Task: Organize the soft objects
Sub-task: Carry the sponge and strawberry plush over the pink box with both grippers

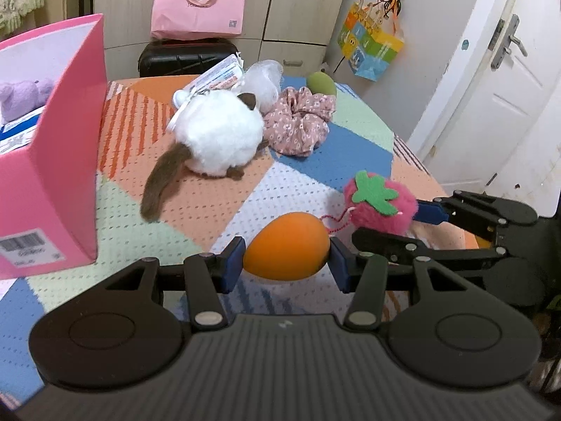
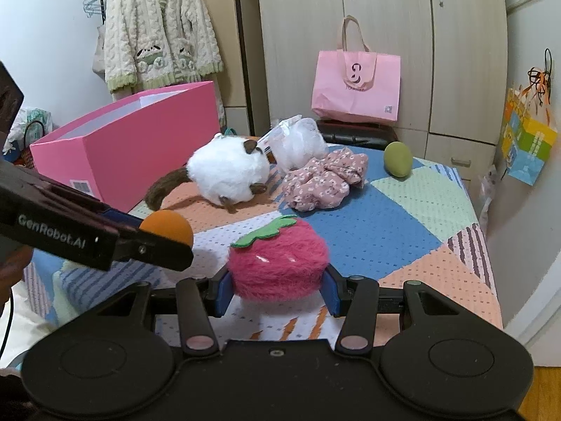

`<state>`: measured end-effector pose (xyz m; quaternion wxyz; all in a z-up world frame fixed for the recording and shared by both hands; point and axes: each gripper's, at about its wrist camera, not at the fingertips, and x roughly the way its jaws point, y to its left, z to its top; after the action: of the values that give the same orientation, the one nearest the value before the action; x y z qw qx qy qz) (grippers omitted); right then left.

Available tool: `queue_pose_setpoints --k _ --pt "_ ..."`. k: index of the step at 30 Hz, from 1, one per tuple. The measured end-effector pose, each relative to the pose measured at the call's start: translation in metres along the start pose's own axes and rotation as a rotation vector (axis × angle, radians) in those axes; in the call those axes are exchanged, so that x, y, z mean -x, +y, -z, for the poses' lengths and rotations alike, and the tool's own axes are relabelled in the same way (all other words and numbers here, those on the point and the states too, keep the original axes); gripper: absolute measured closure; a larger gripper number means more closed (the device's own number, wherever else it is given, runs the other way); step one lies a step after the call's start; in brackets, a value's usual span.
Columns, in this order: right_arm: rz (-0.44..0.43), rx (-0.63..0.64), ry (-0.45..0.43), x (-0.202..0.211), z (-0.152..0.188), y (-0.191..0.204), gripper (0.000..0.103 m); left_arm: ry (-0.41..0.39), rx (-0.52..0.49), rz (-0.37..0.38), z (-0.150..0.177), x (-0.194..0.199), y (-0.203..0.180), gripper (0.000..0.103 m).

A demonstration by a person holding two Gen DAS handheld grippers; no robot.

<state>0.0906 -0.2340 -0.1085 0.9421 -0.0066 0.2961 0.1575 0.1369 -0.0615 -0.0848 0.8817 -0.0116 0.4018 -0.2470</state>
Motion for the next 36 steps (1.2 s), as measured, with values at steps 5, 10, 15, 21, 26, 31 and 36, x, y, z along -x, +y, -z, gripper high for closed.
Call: queue_pose_setpoints --k 5,10,15,21,26,31,36 --pt "-0.019 0.026 0.034 0.008 -0.006 0.015 0.048 0.027 0.012 0.003 0.005 0.011 0.005 0.053" --pt "-0.074 0.070 0.059 0.017 -0.014 0.030 0.048 0.080 0.014 0.036 0.005 0.019 0.017 0.053" --pt "-0.115 0.091 0.082 0.025 -0.025 0.039 0.048 0.109 0.000 0.058 -0.001 0.034 0.031 0.053" --pt "-0.194 0.064 0.132 0.030 -0.046 0.045 0.048 0.102 -0.030 0.072 -0.010 0.065 0.047 0.053" --pt "-0.254 0.059 0.137 0.038 -0.063 0.056 0.048 0.078 -0.050 0.066 -0.015 0.091 0.060 0.053" --pt "-0.309 0.081 0.155 0.039 -0.077 0.074 0.048 0.067 -0.096 0.031 -0.016 0.115 0.067 0.053" --pt "-0.345 0.128 0.124 0.042 -0.091 0.096 0.048 0.057 -0.102 0.024 -0.017 0.133 0.078 0.053"
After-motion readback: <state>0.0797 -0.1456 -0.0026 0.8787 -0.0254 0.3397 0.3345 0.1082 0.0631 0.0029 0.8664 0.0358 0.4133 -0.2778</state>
